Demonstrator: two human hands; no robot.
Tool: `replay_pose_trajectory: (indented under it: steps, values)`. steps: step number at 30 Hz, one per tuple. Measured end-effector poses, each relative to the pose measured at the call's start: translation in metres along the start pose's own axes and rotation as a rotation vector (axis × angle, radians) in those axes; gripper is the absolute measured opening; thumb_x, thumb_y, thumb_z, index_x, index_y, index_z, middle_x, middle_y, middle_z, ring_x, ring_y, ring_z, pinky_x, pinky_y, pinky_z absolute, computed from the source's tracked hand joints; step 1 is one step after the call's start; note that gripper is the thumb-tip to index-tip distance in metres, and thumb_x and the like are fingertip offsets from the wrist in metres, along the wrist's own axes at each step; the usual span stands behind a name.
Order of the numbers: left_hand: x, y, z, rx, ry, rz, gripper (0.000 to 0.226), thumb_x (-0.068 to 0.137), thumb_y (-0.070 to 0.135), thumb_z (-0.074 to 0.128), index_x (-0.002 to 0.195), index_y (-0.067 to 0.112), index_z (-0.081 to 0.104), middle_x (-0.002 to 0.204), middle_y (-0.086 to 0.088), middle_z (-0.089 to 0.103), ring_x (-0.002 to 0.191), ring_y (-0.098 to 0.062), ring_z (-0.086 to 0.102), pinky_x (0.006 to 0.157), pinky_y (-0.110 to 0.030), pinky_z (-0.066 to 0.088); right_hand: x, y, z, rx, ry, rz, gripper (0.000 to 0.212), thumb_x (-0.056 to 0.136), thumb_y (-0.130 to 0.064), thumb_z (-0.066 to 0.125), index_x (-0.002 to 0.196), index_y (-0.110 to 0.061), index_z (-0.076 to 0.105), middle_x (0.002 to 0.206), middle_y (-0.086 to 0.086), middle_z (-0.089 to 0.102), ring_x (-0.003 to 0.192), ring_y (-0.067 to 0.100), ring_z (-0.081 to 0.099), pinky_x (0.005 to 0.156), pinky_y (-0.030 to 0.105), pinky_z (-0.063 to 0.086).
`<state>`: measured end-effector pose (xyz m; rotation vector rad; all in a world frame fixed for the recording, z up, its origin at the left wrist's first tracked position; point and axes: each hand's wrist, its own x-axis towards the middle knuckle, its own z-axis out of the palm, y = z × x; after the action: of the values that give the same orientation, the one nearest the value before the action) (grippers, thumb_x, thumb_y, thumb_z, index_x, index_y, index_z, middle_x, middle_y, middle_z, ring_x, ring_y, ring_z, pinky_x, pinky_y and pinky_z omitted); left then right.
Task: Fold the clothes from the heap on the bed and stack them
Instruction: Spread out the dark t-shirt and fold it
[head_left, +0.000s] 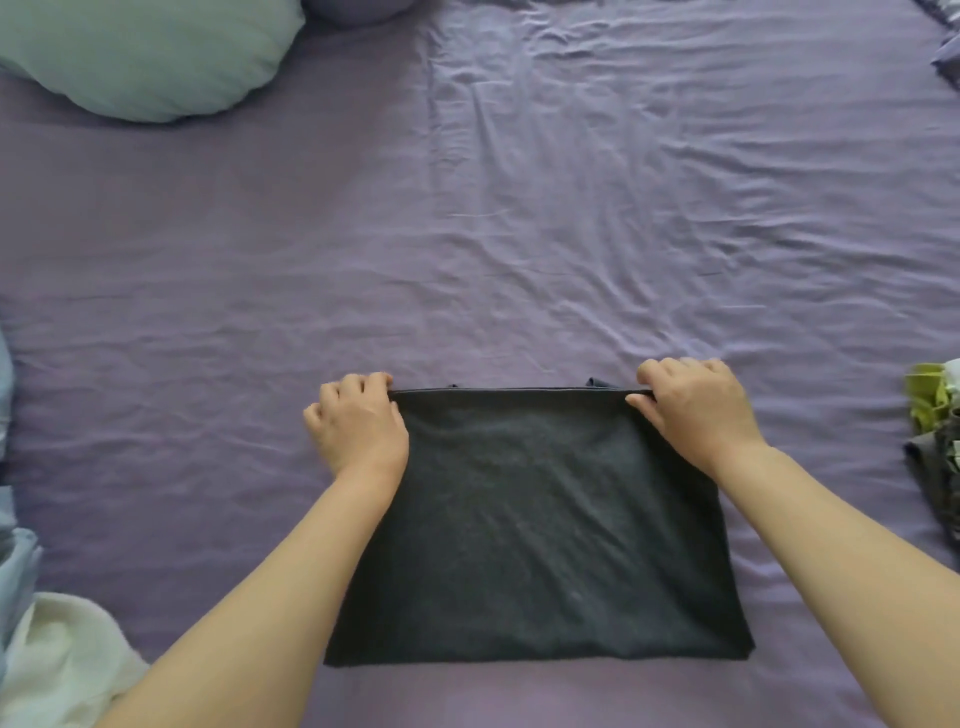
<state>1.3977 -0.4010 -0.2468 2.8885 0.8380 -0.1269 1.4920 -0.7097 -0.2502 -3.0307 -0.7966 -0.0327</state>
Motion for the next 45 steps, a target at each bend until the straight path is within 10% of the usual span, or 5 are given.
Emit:
replay_pose_trajectory:
  steps: [6,19,23,29,45]
  values:
    - [-0.072,0.069,0.013,-0.107,0.071,0.573,0.053,0.060,0.010,0.078,0.112,0.016,0.070,0.126,-0.013,0.061,0.120,-0.034,0.056,0.099,-0.058,0.042,-0.037,-0.015,0.006,0.472,-0.017,0.555,0.071,0.086,-0.027,0.068,0.144,-0.005,0.033,0.146,0.017,0.036,0.134,0.034,0.033,0.108,0.043,0.028]
    - [-0.135,0.111,0.063,0.105,-0.397,0.735,0.069,0.091,0.068,0.005,0.148,0.033,-0.015,0.154,-0.001,-0.028,0.141,-0.027,-0.031,0.109,-0.057,-0.025,-0.137,-0.044,-0.007,0.988,-0.096,0.891,0.073,0.085,-0.014,0.069,0.146,-0.018,0.030,0.140,0.002,0.048,0.121,0.015,0.051,0.101,0.035,0.043]
    - [-0.121,0.114,0.030,-0.285,-0.505,0.561,0.057,0.099,0.055,0.022,0.150,0.029,0.025,0.159,0.004,0.018,0.148,-0.021,0.006,0.119,-0.045,0.003,-0.125,-0.050,-0.027,1.346,-0.110,0.760,0.077,0.088,-0.004,0.062,0.146,-0.035,0.023,0.137,-0.023,0.041,0.108,-0.022,0.047,0.082,0.003,0.042]
    - [-0.114,0.093,-0.034,-1.384,-0.957,-0.055,0.038,0.096,0.058,0.037,0.130,0.048,0.050,0.128,0.012,0.061,0.121,-0.013,0.056,0.106,-0.041,0.043,-0.101,-0.110,-0.059,1.487,-0.157,0.465,0.094,0.085,0.000,0.062,0.140,-0.056,0.011,0.139,-0.036,0.036,0.121,-0.011,0.046,0.091,0.010,0.044]
    - [-0.085,-0.072,-0.029,-1.741,-0.702,-0.436,0.053,0.091,0.062,0.041,0.125,0.027,0.062,0.117,-0.001,0.069,0.106,-0.017,0.067,0.077,-0.031,0.058,-0.064,-0.282,-0.035,1.305,-0.543,0.253,0.090,0.081,-0.014,0.056,0.143,-0.054,0.004,0.129,-0.012,0.038,0.104,0.006,0.050,0.088,0.022,0.048]
